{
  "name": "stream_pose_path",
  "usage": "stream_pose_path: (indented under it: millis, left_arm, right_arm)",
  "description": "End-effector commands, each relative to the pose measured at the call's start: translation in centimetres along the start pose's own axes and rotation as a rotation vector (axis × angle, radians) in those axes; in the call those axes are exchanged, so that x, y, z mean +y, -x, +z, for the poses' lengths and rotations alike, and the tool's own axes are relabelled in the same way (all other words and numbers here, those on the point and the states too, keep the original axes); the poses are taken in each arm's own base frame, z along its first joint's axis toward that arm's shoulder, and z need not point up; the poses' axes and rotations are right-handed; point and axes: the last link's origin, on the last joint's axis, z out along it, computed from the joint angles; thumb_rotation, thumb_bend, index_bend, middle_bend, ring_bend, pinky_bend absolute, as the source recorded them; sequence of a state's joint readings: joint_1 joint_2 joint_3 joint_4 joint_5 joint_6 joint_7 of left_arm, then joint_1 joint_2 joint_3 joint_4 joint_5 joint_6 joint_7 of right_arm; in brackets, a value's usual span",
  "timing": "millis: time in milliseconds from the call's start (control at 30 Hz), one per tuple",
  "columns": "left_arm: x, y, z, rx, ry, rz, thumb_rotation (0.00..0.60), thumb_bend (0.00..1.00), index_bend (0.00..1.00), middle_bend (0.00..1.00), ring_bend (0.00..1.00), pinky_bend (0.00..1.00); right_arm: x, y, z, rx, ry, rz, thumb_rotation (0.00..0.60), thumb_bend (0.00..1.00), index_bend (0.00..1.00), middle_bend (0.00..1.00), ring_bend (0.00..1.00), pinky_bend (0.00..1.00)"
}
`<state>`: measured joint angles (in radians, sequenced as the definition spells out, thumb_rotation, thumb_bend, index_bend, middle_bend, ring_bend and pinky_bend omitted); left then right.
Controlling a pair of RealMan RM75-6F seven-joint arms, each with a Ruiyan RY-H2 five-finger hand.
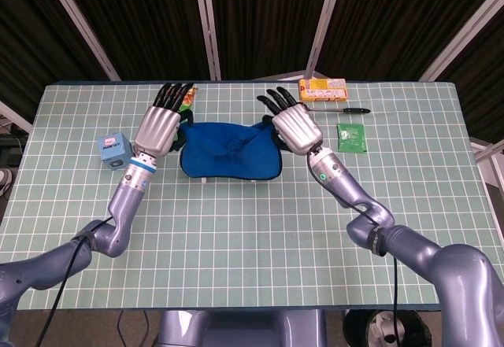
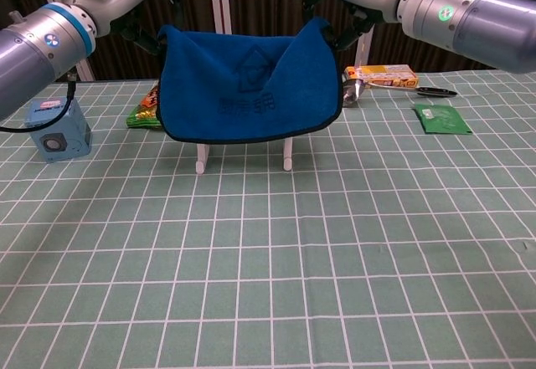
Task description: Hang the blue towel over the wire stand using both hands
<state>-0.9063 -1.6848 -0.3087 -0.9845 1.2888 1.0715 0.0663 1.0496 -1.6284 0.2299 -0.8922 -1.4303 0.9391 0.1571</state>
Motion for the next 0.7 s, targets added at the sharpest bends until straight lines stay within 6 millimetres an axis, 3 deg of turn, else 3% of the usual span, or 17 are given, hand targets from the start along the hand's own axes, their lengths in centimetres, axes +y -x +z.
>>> stream_pose_path:
  millis: [33,700]
  left_arm:
    - [-0.1,0.8,-0.4,-0.019,0.001,-0.004,0.6,0.49,0.81,0.0,0.0,0.0]
    - [-1.9,2.2,-1.5,-0.048,-0.027,0.008,0.6,0.49,0.81,0.0,0.0,0.0]
  right_arm:
    - [0.1,0.7,-0.3,-0.016,-0.001,0.0,0.6,0.6,0.65,0.11,0.0,0.0]
    - [0.0,2.7,-0.6,-0.043,0.006,0.02,0.6,0.6,0.65,0.11,0.0,0.0]
